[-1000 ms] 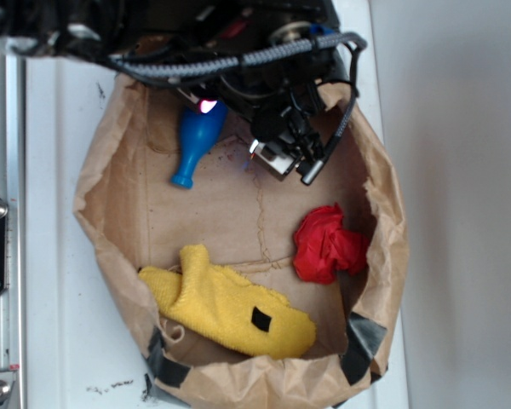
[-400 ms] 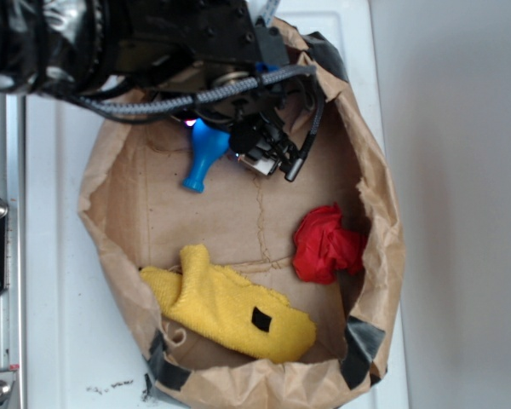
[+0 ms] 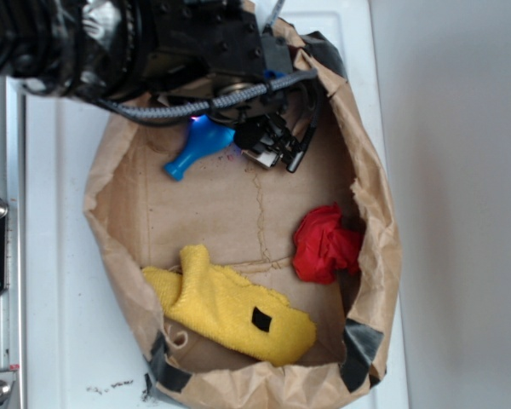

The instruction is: Grab the blue bottle.

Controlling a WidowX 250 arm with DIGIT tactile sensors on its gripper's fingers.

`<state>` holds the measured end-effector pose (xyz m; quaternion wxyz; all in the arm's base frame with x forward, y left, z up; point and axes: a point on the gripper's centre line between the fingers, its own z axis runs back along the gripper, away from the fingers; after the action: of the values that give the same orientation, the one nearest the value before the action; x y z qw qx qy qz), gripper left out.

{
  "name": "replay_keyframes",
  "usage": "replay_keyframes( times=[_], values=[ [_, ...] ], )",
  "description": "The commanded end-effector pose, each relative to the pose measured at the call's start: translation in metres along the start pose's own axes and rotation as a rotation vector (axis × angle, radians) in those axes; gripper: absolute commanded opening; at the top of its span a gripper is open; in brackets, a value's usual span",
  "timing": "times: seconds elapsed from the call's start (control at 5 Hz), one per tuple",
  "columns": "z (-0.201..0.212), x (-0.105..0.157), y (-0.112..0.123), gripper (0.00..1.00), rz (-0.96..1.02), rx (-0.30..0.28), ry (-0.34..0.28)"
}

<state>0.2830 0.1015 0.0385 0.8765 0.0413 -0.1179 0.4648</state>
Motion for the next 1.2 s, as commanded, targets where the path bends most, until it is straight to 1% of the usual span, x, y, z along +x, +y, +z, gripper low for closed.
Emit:
replay_keyframes(
  times=[0.0,0.2,0.4,0.6,0.8,1.0],
  values=[
    [0.022,0.002,-0.013,0.00,-0.110,-0.100,-0.031],
    [0.070,-0.006,-0.002,0.00,-0.332,-0.231,0.008],
    [0.124,-0.016,0.005,0.00,-0.564,-0.320,0.047],
    [0.162,-0.026,-0.010,0.00,-0.690,-0.362,0.071],
    [0.183,-0.032,-0.025,0.00,-0.724,-0.362,0.112],
    [0.193,-0.037,-0.036,0.00,-0.760,-0.360,0.115]
  ],
)
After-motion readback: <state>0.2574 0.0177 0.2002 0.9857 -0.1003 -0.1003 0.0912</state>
